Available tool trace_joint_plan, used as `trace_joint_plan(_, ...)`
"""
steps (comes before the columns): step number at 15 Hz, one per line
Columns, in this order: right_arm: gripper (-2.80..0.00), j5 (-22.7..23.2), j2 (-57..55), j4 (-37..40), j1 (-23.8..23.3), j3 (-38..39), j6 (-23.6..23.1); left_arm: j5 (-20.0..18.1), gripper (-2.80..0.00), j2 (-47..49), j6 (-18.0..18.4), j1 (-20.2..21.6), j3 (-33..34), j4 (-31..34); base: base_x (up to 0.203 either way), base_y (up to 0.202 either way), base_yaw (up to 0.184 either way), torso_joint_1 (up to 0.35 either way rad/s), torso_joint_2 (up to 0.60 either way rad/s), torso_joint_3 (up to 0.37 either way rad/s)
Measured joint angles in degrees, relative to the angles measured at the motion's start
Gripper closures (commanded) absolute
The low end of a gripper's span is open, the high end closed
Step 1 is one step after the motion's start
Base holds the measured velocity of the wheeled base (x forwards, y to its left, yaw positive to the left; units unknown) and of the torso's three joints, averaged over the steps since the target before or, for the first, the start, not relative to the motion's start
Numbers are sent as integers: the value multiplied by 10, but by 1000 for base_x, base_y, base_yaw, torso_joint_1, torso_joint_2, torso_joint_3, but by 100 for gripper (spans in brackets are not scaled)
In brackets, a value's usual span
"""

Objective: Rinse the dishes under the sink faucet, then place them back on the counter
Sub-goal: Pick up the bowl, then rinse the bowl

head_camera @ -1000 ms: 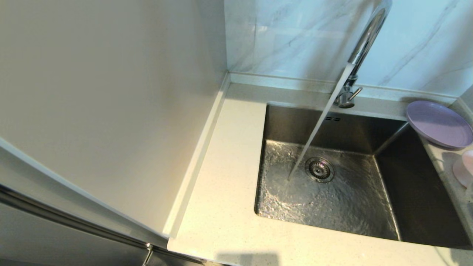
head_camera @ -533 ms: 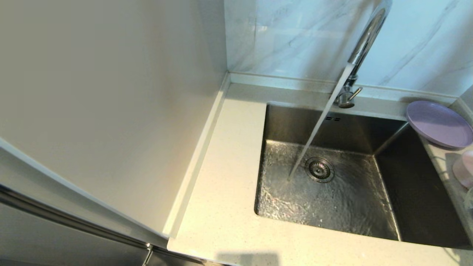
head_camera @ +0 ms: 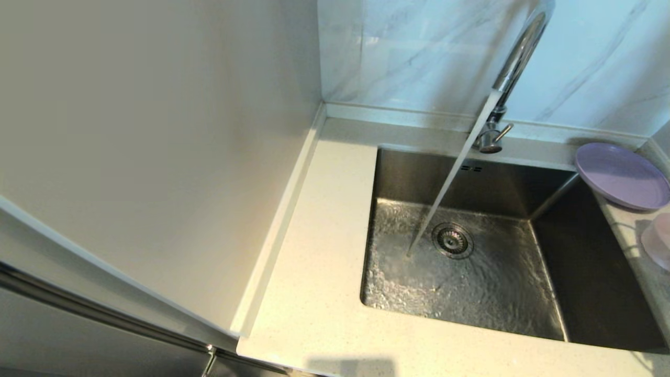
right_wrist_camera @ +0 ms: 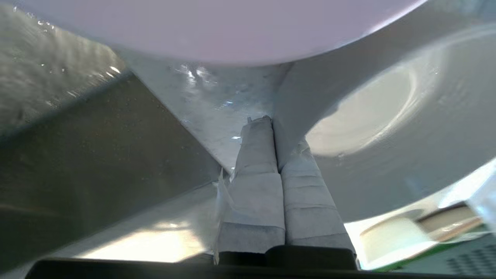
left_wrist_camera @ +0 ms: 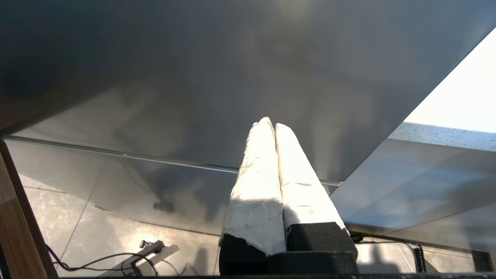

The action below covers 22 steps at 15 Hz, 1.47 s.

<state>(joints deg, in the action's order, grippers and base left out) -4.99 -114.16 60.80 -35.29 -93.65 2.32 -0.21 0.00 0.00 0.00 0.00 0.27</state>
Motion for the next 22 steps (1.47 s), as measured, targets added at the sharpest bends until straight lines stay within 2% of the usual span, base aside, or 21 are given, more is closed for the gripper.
trace_joint_plan(2,0,5,4,2,-9,5,-24,0,0,0,0,0,0,0,0,0,0,0,0,0)
trace_joint_plan(5,0,39,29,37,-24,23,-76,0,0,0,0,0,0,0,0,0,0,0,0,0)
trace_joint_plan(8,0,83,84,121,-52,64,-195,0,0,0,0,0,0,0,0,0,0,0,0,0)
trace_joint_plan(10,0,118,130,183,-71,94,-332,0,0,0,0,0,0,0,0,0,0,0,0,0)
trace_joint_plan(12,0,151,162,217,-79,109,-490,0,0,0,0,0,0,0,0,0,0,0,0,0)
trace_joint_plan(14,0,218,181,237,-78,110,-672,0,0,0,0,0,0,0,0,0,0,0,0,0)
trace_joint_plan(16,0,286,191,256,-39,85,-831,0,0,0,0,0,0,0,0,0,0,0,0,0)
trace_joint_plan(17,0,312,193,259,-5,69,-883,0,0,0,0,0,0,0,0,0,0,0,0,0)
trace_joint_plan(18,0,335,193,261,32,56,-903,0,0,0,0,0,0,0,0,0,0,0,0,0)
trace_joint_plan(19,0,365,191,263,75,43,-895,0,0,0,0,0,0,0,0,0,0,0,0,0)
trace_joint_plan(22,0,455,165,263,202,-6,-843,0,0,0,0,0,0,0,0,0,0,0,0,0)
